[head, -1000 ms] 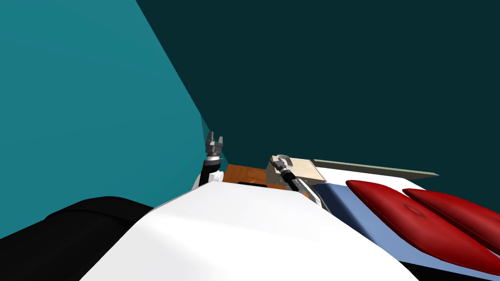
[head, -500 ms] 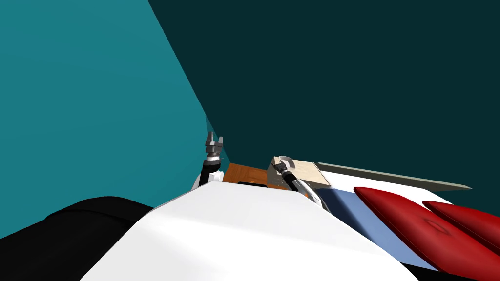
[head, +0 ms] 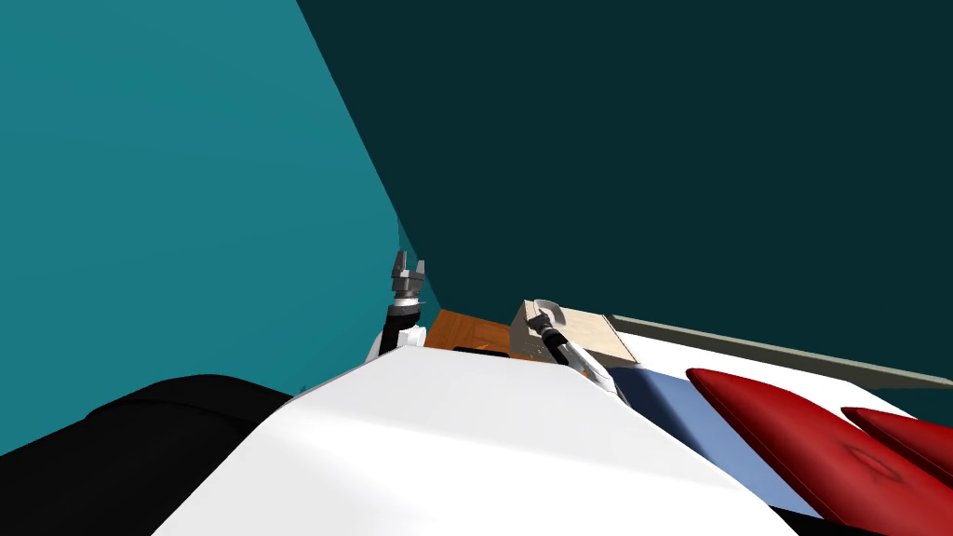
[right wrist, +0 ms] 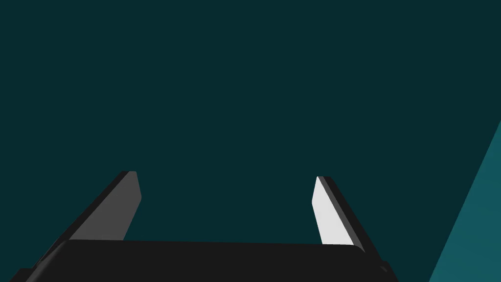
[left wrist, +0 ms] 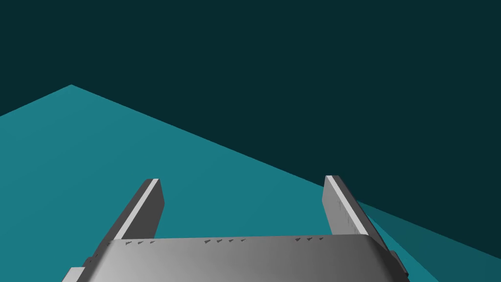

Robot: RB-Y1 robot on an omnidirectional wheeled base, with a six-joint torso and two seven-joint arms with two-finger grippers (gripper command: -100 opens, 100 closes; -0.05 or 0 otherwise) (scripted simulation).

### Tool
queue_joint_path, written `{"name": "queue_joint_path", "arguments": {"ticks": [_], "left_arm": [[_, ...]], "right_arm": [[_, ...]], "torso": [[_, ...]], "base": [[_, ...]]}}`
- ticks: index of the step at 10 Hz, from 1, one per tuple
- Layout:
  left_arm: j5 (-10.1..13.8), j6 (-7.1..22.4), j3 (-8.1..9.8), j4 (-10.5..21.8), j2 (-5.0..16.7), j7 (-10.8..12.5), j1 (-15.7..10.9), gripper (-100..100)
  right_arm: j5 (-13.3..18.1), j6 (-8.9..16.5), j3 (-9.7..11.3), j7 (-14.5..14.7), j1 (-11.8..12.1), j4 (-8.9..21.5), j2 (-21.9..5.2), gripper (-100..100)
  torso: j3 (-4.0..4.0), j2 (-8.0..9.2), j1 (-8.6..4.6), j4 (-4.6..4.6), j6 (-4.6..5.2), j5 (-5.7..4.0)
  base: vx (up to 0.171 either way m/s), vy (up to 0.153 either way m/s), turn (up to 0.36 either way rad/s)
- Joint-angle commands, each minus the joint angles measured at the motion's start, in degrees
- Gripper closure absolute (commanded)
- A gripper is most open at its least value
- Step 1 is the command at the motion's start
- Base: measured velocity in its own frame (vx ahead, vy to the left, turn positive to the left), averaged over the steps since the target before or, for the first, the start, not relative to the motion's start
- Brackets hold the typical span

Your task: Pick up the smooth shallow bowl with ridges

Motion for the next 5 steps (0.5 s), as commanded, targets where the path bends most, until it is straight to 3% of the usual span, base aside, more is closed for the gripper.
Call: {"name": "queue_joint_path", "arguments": {"ticks": [1,2,4,5], "left_arm": [[0.00,0.00,0.00,0.00,0.00,0.00,0.00,0],[0.00,0.00,0.00,0.00,0.00,0.00,0.00,0],[0.00,0.00,0.00,0.00,0.00,0.00,0.00,0],[0.00,0.00,0.00,0.00,0.00,0.00,0.00,0]], "right_arm": [[2.86,0.32,-0.22,2.56,-0.74,2.86,-0.23,-100],[3.04,0.32,-0.22,2.56,-0.74,4.35,-0.23,-100],[7.09,1.91,0.21,6.20,-2.62,9.16,-1.04,-100],[7.68,1.91,0.21,6.29,-2.62,10.47,-1.04,-100]], "torso": [[0.00,0.00,0.00,0.00,0.00,0.00],[0.00,-0.01,0.00,0.00,-0.02,0.01],[0.00,0.00,-0.01,0.00,-0.01,0.00],[0.00,-0.01,-0.06,0.00,-0.02,-0.01]], "base": [[0.004,-0.025,0.123],[0.002,-0.023,0.059],[0.002,-0.038,0.138],[0.003,-0.039,0.061]]}}
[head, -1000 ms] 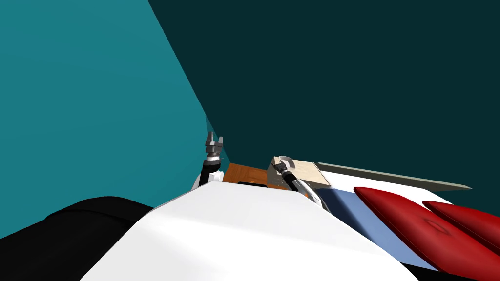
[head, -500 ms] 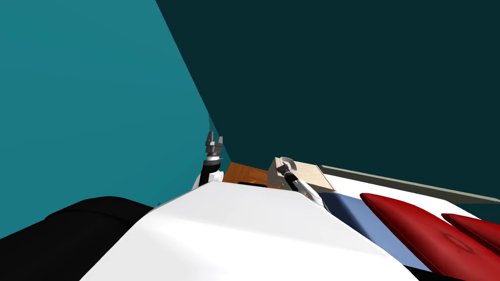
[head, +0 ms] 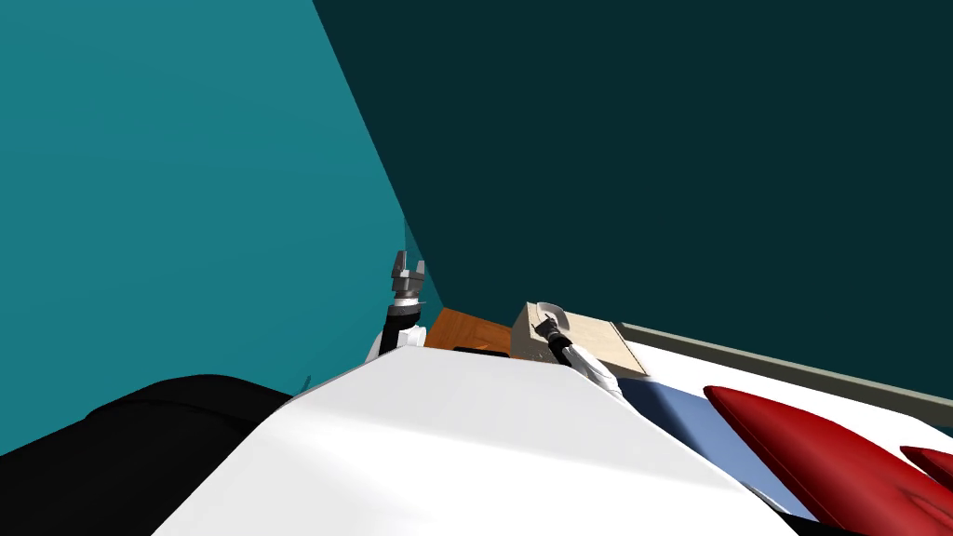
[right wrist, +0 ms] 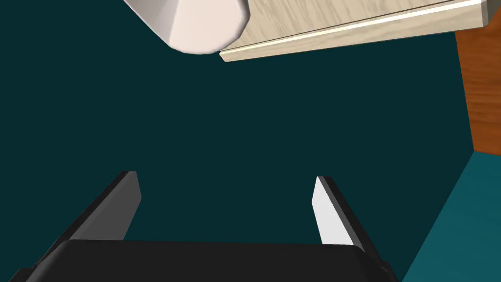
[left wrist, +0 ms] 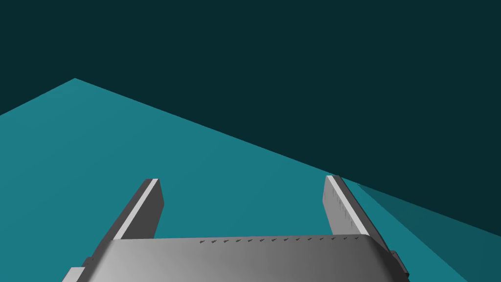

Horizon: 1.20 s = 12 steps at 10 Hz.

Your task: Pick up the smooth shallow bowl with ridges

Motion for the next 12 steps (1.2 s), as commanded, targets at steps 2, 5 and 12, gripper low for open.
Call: {"name": "queue_joint_path", "arguments": {"ticks": [2,5,12], "left_arm": [[0.00,0.00,0.00,0.00,0.00,0.00,0.00,0],[0.00,0.00,0.00,0.00,0.00,0.00,0.00,0],[0.00,0.00,0.00,0.00,0.00,0.00,0.00,0]], "right_arm": [[2.93,0.90,0.17,2.26,-1.23,4.23,-0.04,-100],[6.97,2.16,0.51,5.43,-2.81,9.25,-0.38,-100],[13.36,3.92,1.10,10.35,-5.01,18.50,-0.33,-100]], "torso": [[0.00,-0.01,0.02,0.00,-0.02,0.01],[-0.01,-0.03,0.04,0.00,0.00,0.01],[-0.03,-0.05,0.02,-0.01,0.00,0.01]], "base": [[0.005,-0.031,0.060],[0.008,-0.031,0.079],[0.009,-0.035,0.060]]}}
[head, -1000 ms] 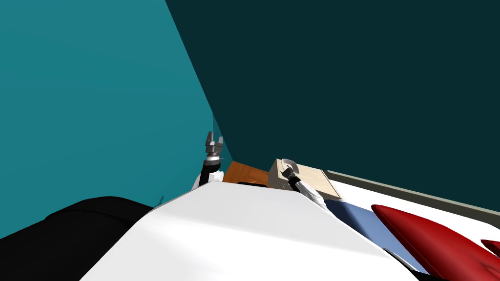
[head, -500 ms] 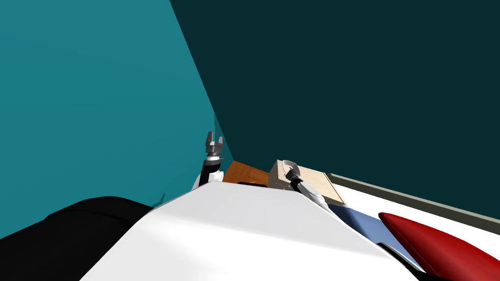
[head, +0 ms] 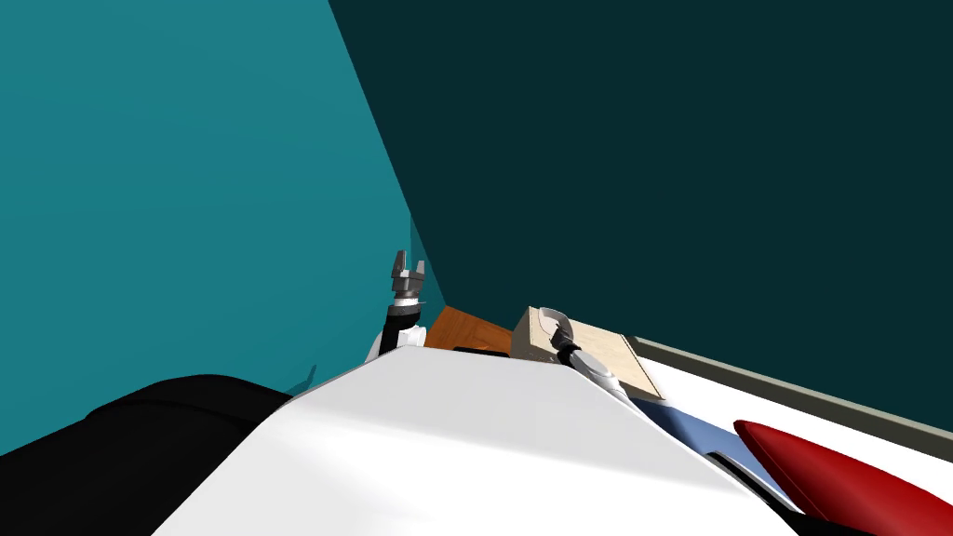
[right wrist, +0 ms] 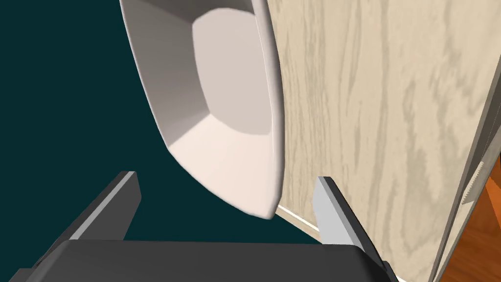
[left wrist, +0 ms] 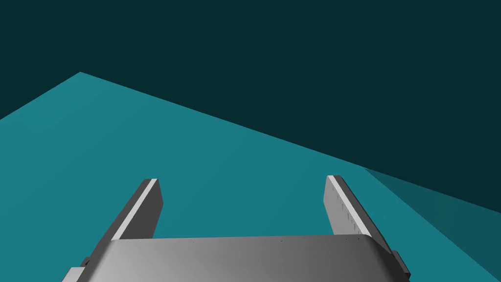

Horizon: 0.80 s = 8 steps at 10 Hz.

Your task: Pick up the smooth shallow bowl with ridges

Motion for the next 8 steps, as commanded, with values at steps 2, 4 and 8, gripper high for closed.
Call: {"name": "queue_joint_path", "arguments": {"ticks": [2,4,8], "left_arm": [[0.00,0.00,0.00,0.00,0.00,0.00,0.00,0],[0.00,0.00,0.00,0.00,0.00,0.00,0.00,0],[0.00,0.00,0.00,0.00,0.00,0.00,0.00,0]], "right_arm": [[2.35,1.22,1.01,2.20,-0.78,3.95,0.19,-100],[3.07,1.34,1.19,2.74,-0.84,5.12,0.43,-100],[4.41,2.65,0.99,3.02,-0.89,5.26,2.61,-100]], "torso": [[-0.01,-0.02,-0.02,0.00,-0.01,-0.01],[-0.01,-0.02,-0.03,-0.01,0.01,-0.01],[0.02,0.04,0.15,0.01,0.01,0.03]], "base": [[0.019,-0.045,0.085],[0.016,-0.039,0.024],[0.010,-0.019,0.000]]}}
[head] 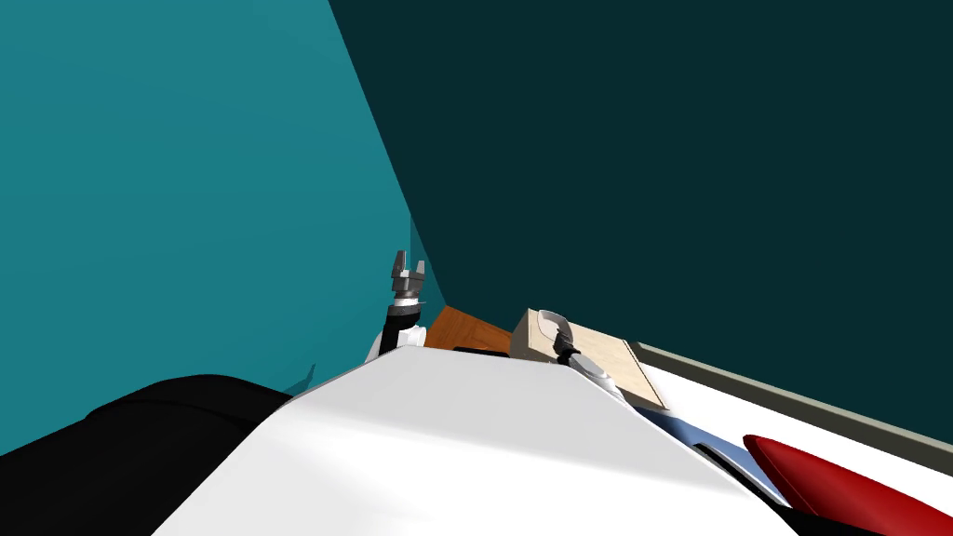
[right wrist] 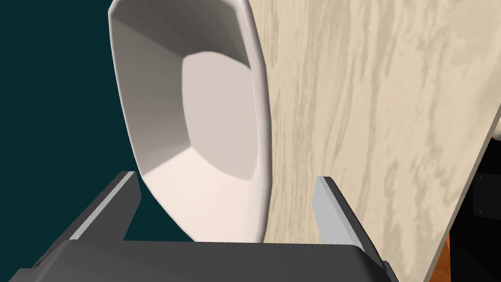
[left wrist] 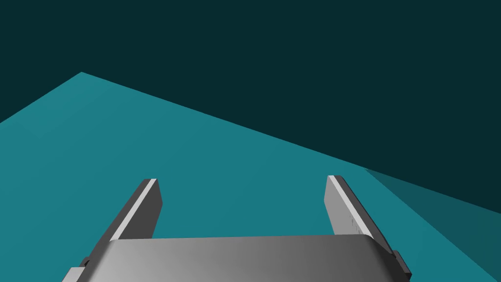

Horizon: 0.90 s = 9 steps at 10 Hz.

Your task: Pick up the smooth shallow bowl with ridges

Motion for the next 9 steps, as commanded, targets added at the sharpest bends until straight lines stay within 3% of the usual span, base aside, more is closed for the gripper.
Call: {"name": "queue_joint_path", "arguments": {"ticks": [1,3,5,6,9], "left_arm": [[0.00,0.00,0.00,0.00,0.00,0.00,0.00,0],[0.00,0.00,-0.01,0.00,-0.01,0.00,0.00,0],[0.00,0.00,-0.01,0.00,-0.01,0.00,0.00,0],[0.00,0.00,-0.01,0.00,-0.01,0.00,0.00,0],[0.00,0.00,-0.01,0.00,-0.01,0.00,0.00,0]], "right_arm": [[0.71,1.51,0.17,0.37,0.26,-0.34,1.58,-100],[1.54,3.09,0.40,0.77,0.23,-0.37,3.54,-100],[2.02,2.60,0.02,0.36,0.10,-0.03,3.59,-100],[1.70,2.82,0.19,0.65,0.12,-0.15,3.54,100],[1.73,2.79,0.18,0.63,0.12,-0.12,3.55,100]], "torso": [[0.00,0.00,0.00,0.00,0.00,0.00],[0.06,0.12,0.19,0.02,0.00,0.02],[0.07,0.12,0.22,0.02,0.01,0.04],[0.06,0.11,0.23,0.02,0.01,0.04],[0.07,0.12,0.25,0.03,0.01,0.05]], "base": [[0.002,-0.057,0.063],[-0.010,-0.007,0.033],[-0.002,-0.001,0.005],[0.000,0.000,0.000],[0.000,0.000,0.000]]}}
